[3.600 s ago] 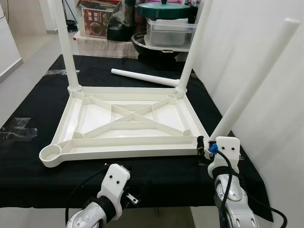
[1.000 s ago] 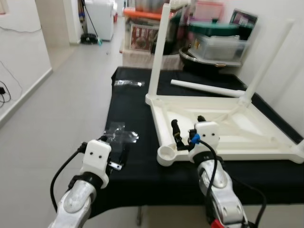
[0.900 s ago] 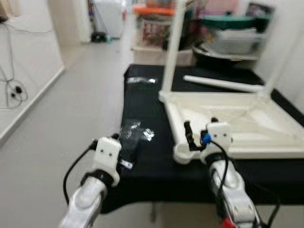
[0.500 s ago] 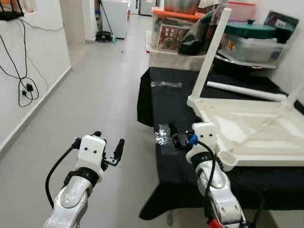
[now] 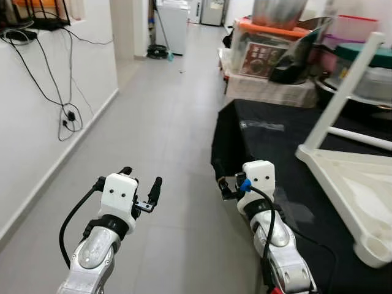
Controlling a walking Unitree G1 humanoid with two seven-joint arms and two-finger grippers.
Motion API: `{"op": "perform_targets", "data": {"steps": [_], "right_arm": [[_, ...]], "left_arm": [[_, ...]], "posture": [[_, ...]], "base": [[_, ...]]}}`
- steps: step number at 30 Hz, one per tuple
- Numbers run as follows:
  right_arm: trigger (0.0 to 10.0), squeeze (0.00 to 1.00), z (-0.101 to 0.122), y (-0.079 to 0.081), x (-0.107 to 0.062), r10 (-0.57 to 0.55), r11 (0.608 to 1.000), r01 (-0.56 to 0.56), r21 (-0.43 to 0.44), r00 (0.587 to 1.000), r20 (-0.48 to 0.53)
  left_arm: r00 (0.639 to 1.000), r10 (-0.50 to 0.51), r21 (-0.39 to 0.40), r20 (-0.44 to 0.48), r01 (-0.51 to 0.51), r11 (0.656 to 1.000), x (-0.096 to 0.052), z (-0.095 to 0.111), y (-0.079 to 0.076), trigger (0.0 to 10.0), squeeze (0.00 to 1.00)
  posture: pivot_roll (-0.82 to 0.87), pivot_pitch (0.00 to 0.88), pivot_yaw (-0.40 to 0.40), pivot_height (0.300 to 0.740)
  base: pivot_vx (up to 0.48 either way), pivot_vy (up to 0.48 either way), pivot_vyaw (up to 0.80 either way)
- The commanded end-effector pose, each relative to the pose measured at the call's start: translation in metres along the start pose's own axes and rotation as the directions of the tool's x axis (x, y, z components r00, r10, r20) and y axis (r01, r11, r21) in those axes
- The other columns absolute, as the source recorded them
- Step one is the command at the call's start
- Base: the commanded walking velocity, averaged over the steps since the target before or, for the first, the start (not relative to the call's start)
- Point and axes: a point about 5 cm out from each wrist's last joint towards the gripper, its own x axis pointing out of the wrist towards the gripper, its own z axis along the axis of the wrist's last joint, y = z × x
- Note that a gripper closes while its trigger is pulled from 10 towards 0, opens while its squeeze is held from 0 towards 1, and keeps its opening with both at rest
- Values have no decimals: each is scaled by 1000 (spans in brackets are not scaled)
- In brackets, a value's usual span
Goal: Building children table
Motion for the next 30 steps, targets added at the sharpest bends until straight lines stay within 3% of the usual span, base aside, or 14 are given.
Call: {"op": "perform_targets", "data": {"steps": [1,19,30], "right_arm": [[10000,0,0,-10,1,-34,999,34,-6,999,1],[10000,0,-1,-9,1,-19,1000,19,-5,1000,-2],[10000,0,0,-9,2,-20,1000,20,-15,1000,1]], "left_arm": [[1000,-13,1,3,13,1000,3,2,-4,10000,0],[1000,5,-2,-1,-5,1000,3,1,-1,10000,0],[999,53,-59,-4,-53,997,4,3,6,10000,0]], "posture": [[103,0,-111,740],[103,0,-112,740],[108,0,-111,740]], "base": [[472,0,0],[476,0,0],[471,0,0]]}}
